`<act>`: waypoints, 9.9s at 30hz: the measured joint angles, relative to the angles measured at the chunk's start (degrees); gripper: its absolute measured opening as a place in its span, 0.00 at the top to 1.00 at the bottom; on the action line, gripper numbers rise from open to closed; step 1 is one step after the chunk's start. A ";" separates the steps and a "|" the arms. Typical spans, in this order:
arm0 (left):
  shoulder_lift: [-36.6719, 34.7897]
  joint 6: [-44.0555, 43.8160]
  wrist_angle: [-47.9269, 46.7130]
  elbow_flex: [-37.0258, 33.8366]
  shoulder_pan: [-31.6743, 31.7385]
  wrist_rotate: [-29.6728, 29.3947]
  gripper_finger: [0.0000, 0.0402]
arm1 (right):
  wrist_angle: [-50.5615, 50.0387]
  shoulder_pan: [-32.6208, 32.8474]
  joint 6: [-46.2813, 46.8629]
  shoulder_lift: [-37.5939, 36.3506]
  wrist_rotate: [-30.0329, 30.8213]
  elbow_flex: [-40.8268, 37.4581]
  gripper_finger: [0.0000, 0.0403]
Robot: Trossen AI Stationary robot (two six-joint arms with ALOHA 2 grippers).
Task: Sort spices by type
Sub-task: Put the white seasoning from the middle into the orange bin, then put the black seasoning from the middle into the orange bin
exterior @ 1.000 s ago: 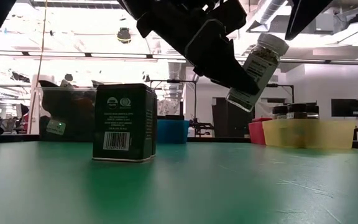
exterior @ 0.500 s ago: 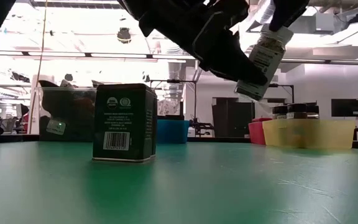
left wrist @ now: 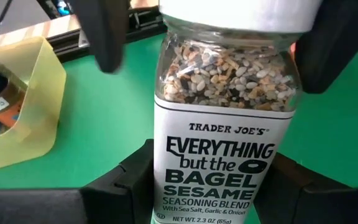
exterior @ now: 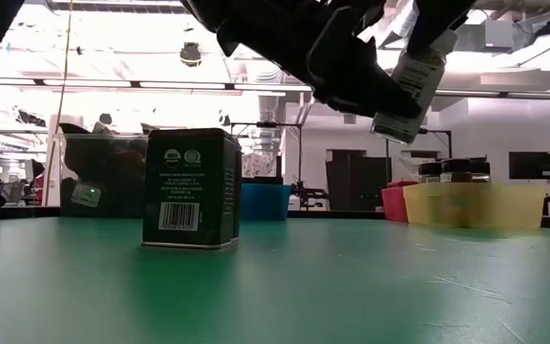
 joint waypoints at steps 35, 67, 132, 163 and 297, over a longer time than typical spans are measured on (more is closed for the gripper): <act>-9.03 2.60 -8.77 -2.84 -0.26 0.68 0.18 | -9.02 4.75 9.74 0.04 -14.77 6.71 0.41; -14.80 0.50 0.62 -10.99 -4.20 -6.50 0.18 | -2.17 -6.26 6.13 -0.04 -15.19 6.75 0.42; -14.51 10.41 29.65 -29.29 -6.91 1.04 0.18 | -7.89 24.06 55.30 -5.64 -27.36 -14.01 0.39; -28.85 9.81 12.20 -29.51 -6.16 -0.26 0.18 | -4.58 14.97 51.03 -5.64 -36.83 -14.01 0.38; -45.20 -29.80 -2.54 -52.76 -20.02 -32.02 0.18 | 66.13 -17.01 -32.61 8.37 -18.07 -17.77 0.15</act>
